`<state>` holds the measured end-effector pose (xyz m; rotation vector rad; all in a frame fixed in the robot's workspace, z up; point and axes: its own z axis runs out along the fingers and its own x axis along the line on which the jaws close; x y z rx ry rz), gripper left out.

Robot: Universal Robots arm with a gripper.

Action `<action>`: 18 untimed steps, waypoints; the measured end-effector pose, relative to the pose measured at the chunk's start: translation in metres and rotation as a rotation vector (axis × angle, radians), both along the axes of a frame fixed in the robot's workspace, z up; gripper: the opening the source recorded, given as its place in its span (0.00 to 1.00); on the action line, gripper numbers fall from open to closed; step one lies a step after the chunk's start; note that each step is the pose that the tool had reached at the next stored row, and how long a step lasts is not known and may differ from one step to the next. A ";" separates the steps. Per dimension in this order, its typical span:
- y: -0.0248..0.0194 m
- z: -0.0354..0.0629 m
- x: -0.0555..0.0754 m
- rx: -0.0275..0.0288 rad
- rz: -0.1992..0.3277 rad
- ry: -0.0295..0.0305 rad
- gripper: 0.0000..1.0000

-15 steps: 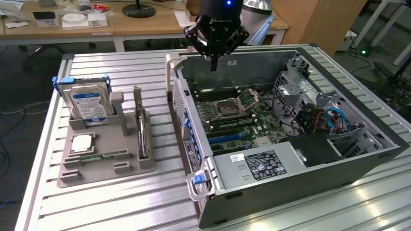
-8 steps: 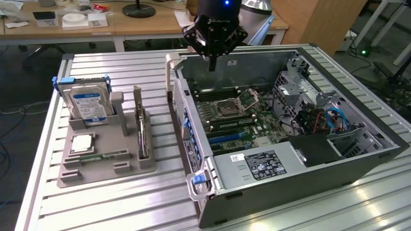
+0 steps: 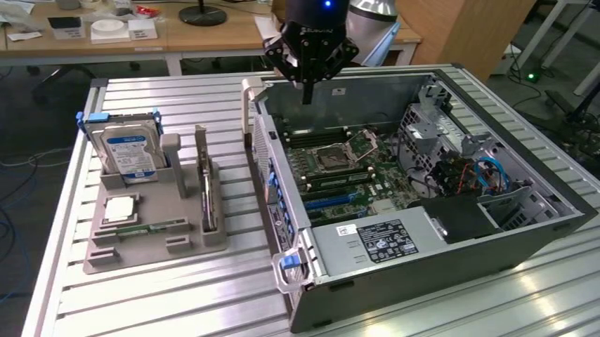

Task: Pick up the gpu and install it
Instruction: 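Reach for the gpu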

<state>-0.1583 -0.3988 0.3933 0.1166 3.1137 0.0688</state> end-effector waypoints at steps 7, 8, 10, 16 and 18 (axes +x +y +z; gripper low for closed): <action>0.0000 0.0000 -0.004 0.0001 0.000 -0.0001 0.11; 0.0000 0.0000 -0.004 0.0000 0.000 0.0000 0.11; 0.0000 0.0000 -0.005 0.0000 0.000 0.0000 0.11; 0.0000 0.0000 -0.009 0.0001 0.000 0.0000 0.11; 0.0000 0.0000 -0.010 0.0001 0.000 0.0000 0.11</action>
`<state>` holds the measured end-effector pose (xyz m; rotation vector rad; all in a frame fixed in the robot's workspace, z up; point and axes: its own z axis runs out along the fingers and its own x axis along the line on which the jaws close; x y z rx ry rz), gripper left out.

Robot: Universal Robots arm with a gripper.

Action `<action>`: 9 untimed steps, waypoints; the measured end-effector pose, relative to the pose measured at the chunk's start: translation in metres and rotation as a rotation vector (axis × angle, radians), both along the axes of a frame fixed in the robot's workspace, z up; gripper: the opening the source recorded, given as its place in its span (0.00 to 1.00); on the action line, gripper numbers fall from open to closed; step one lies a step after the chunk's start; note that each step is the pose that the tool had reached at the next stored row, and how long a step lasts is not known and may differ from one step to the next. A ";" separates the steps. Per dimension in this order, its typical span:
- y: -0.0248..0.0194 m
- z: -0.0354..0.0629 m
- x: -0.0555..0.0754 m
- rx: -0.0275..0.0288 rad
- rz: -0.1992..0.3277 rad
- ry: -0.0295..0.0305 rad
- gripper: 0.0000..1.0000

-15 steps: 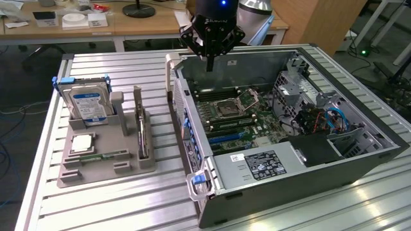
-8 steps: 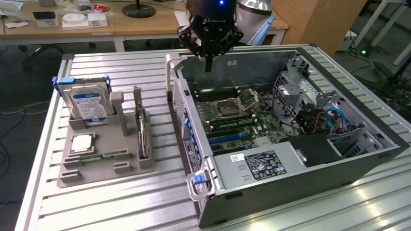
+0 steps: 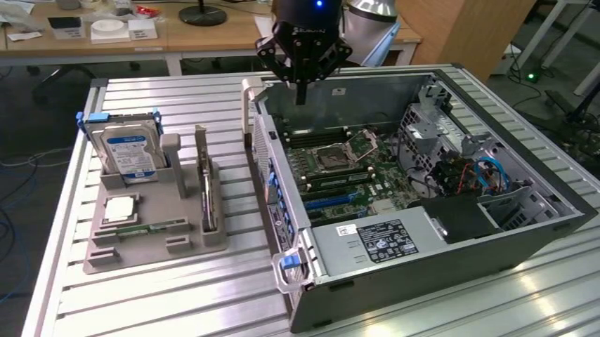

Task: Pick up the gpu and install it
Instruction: 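Reach for the gpu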

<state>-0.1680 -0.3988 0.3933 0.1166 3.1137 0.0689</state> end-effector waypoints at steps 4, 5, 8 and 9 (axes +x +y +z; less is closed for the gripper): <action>0.0000 0.0000 -0.002 0.0000 0.000 0.0000 0.11; 0.0000 0.0000 -0.003 0.0000 0.000 0.0000 0.11; 0.0000 0.0000 -0.004 0.0000 0.000 0.0000 0.11; 0.0000 0.0000 -0.005 -0.0001 0.000 0.0000 0.11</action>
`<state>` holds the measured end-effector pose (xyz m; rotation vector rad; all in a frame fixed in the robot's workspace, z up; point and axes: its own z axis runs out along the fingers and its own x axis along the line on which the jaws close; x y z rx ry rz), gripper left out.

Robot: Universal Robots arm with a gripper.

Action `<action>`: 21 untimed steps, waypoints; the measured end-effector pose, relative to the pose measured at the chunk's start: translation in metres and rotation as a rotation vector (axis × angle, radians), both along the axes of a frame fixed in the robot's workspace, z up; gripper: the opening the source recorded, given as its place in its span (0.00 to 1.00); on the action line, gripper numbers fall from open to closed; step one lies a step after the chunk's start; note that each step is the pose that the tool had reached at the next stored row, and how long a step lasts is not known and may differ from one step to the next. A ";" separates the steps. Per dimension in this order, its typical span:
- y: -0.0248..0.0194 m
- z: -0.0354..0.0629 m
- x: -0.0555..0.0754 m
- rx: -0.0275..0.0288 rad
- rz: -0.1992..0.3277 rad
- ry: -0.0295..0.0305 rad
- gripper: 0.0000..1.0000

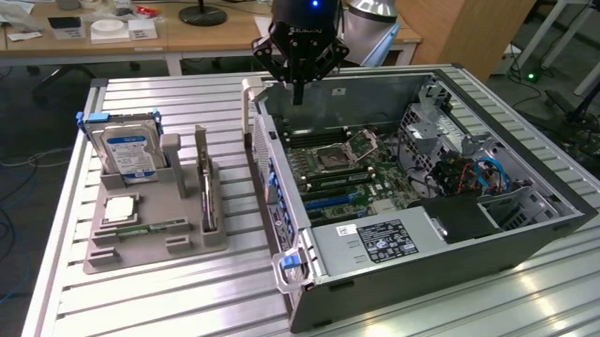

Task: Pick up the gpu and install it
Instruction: 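Reach for the gpu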

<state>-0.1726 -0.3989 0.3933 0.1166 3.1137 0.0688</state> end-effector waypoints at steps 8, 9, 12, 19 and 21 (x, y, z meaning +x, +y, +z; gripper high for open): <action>0.0000 0.0000 -0.004 0.0001 0.000 0.0000 0.11; 0.0000 0.0000 -0.005 0.0000 0.000 0.0000 0.11; 0.0000 0.0000 -0.006 0.0001 0.000 -0.0001 0.11; 0.0000 0.0000 -0.010 0.0001 0.000 -0.0001 0.11; 0.0000 0.0000 -0.011 0.0001 0.000 -0.0001 0.11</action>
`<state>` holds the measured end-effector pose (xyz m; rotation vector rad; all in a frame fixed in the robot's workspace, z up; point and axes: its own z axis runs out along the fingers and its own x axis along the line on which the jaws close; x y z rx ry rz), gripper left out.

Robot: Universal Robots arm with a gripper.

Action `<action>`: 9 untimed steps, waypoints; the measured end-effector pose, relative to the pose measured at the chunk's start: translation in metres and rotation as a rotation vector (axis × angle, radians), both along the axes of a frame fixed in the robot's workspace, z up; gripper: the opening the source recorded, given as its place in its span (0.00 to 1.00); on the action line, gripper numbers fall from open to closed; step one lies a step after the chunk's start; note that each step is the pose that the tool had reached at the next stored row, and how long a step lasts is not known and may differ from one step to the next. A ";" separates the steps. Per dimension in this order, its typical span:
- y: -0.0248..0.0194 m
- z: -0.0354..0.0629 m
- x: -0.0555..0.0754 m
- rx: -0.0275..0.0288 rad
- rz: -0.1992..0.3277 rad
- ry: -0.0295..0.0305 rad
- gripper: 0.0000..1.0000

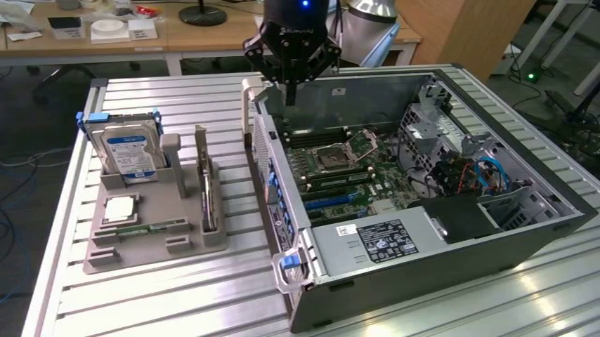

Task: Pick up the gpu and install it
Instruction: 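Reach for the gpu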

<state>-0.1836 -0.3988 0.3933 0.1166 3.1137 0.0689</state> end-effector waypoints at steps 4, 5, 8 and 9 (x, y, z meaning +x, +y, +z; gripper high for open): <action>0.0000 0.0000 -0.002 0.0000 0.000 0.0000 0.11; 0.0000 0.0000 -0.003 0.0000 0.000 0.0000 0.11; 0.0000 0.0000 -0.004 0.0000 0.000 0.0000 0.11; 0.0000 0.0000 -0.005 0.0000 0.000 0.0000 0.11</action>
